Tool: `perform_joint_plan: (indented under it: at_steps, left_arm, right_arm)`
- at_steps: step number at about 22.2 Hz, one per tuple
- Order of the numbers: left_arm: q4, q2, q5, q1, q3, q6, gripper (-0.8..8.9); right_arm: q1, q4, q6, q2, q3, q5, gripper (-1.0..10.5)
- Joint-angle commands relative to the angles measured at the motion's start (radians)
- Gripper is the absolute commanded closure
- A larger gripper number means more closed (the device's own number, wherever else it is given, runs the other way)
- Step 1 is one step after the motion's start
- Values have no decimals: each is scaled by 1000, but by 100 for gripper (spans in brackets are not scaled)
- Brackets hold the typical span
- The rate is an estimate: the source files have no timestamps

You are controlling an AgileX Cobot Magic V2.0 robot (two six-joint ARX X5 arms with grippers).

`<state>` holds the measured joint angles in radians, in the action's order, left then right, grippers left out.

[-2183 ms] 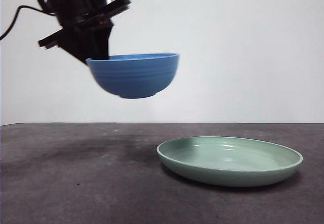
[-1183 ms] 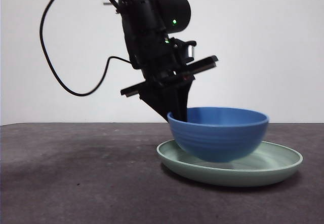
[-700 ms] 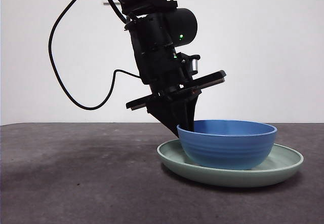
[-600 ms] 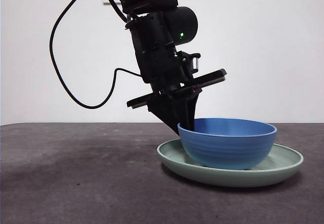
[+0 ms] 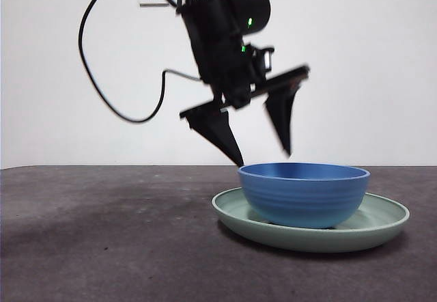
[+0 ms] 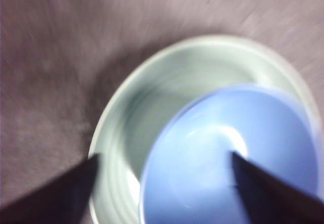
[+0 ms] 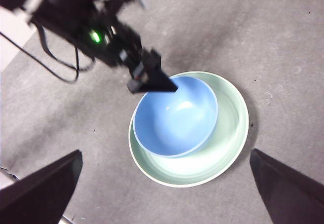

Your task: Pick up the blue bowl, put it on the green plate, put it on desk

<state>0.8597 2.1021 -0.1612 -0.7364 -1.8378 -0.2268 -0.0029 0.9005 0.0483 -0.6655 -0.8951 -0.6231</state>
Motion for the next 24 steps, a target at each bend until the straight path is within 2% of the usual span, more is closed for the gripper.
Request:
perform_joint_plan:
  at_steps: [1, 4, 6, 11, 18, 21, 24]
  left_arm:
    - [100, 25, 4, -3, -120, 13, 308]
    - [328, 21, 4, 6, -268, 62, 308]
    - [454, -9, 6, 14, -306, 122, 309]
    - [586, -142, 13, 32, -305, 167, 309]
    - [589, -391, 13, 45, -220, 212, 308]
    - [541, -557, 13, 55, -38, 236, 308]
    - [379, -763, 12, 64, 232, 238, 309]
  right_arm:
    - [0, -9, -11, -6, -16, 3, 314]
    - [0, -9, -11, -6, -16, 3, 314]
    - [0, -9, -11, -6, -16, 3, 314]
    - [0, -9, -11, -6, -16, 3, 314]
    - [0, -9, -11, -6, -16, 3, 314]
    - [0, -9, -10, -6, -16, 3, 314]
    - [0, -7, 0, -8, -16, 7, 314]
